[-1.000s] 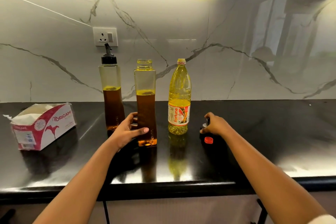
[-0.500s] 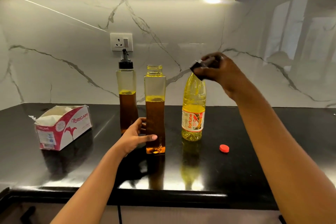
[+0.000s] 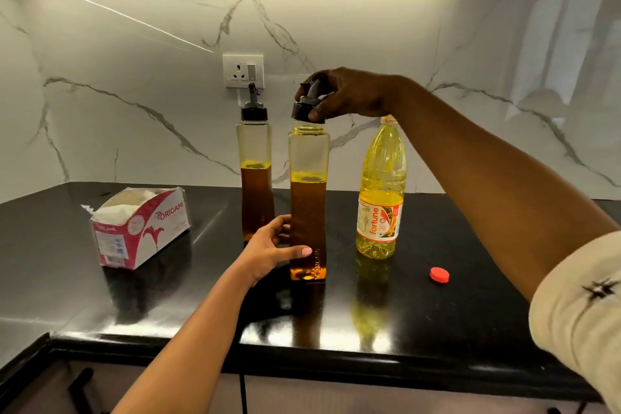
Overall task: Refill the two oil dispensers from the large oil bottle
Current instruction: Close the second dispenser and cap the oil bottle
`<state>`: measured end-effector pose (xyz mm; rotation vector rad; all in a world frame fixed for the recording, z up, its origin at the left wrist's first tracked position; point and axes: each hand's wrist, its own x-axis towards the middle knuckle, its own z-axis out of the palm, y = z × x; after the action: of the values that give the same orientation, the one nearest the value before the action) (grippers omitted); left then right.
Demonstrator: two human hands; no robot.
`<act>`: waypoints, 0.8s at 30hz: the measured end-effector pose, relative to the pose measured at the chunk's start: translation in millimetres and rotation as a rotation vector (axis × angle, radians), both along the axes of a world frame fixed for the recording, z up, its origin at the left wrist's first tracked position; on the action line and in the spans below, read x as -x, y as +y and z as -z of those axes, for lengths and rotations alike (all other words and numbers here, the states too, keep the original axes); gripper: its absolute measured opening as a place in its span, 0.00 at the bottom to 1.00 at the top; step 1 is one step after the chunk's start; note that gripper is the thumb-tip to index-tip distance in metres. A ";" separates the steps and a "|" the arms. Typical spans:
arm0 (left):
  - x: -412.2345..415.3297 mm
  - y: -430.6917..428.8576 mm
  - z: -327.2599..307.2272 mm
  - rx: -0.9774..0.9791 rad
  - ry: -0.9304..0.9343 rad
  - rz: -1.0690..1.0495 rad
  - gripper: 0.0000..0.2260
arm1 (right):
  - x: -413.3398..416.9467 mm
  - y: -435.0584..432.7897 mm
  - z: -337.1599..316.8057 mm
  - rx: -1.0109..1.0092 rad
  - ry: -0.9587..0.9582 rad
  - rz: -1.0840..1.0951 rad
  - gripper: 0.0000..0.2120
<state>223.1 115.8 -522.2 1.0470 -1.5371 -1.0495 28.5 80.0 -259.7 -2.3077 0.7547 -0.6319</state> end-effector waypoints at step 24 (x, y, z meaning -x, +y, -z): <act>2.1 -5.1 5.3 0.021 0.000 0.009 0.40 | -9.7 -8.1 -20.0 0.004 0.229 0.058 0.21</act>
<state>221.0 110.7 -527.5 1.0265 -1.5515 -1.0370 38.2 71.9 -239.7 -2.3955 0.9294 -0.3975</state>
